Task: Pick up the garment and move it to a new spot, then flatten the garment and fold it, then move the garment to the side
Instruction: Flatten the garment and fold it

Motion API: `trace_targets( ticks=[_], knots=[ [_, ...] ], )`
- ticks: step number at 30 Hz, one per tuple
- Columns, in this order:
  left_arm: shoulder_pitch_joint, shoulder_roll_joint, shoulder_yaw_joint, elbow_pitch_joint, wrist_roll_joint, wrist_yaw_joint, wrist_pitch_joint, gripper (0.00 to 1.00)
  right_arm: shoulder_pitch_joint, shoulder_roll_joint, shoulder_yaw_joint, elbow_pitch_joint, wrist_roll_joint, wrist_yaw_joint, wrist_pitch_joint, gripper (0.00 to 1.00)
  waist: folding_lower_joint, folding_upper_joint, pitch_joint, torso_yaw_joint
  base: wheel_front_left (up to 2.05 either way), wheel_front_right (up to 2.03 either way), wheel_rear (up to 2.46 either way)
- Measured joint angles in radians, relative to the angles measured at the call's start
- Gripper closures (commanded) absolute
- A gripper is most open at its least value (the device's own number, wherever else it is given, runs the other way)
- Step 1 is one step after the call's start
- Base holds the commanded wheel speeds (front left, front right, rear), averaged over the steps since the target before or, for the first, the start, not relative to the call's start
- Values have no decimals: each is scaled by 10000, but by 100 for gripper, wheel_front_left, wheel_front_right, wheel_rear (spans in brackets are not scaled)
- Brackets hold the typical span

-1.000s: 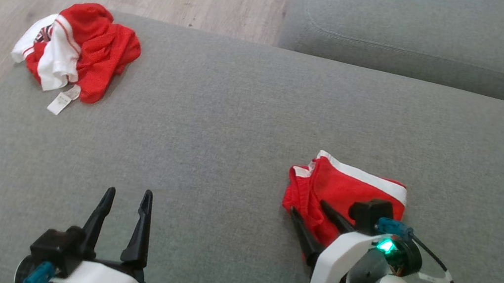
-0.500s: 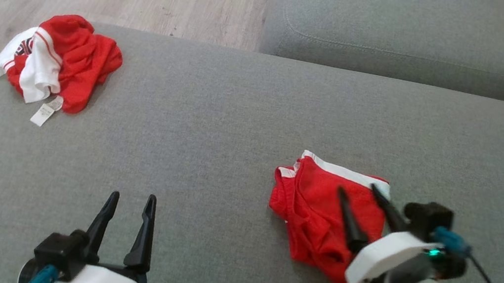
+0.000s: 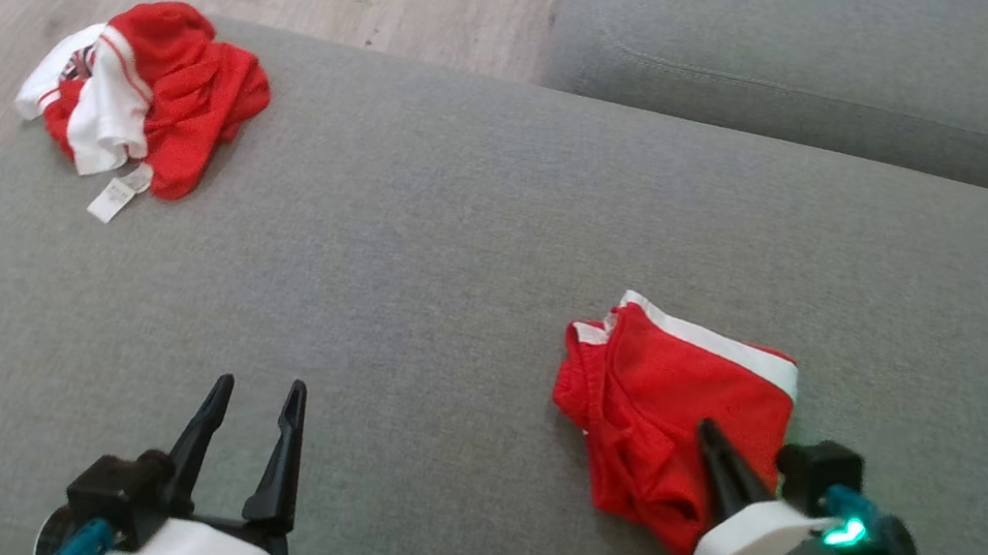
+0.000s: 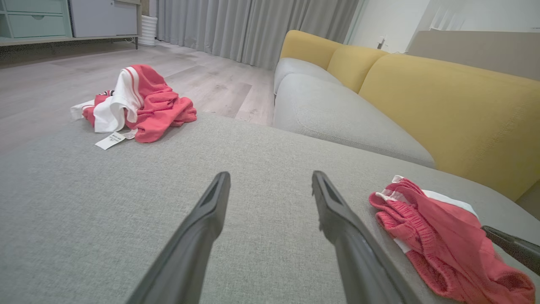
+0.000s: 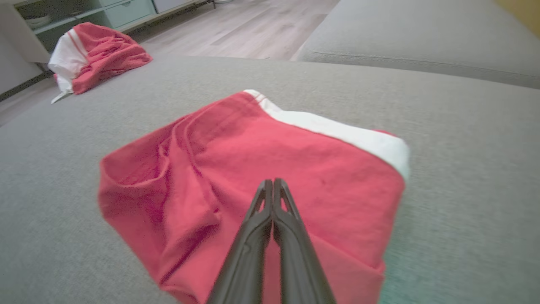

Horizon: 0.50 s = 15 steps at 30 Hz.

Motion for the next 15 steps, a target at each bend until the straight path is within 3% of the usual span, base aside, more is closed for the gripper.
trace_targets(
  ticks=[6, 15],
  knots=[
    [0, 10, 21, -2, -2, 31, 0, 0, -2, 2, 617, 349, 253, 0, -40, 100, 0, 0, 84, 171, 0, 0, 0],
    [-9, 12, 54, -2, -2, 31, -2, 0, -478, 2, 2615, 886, 1373, 0, -128, 100, 0, 0, 179, 288, 0, 0, 0]
  ],
)
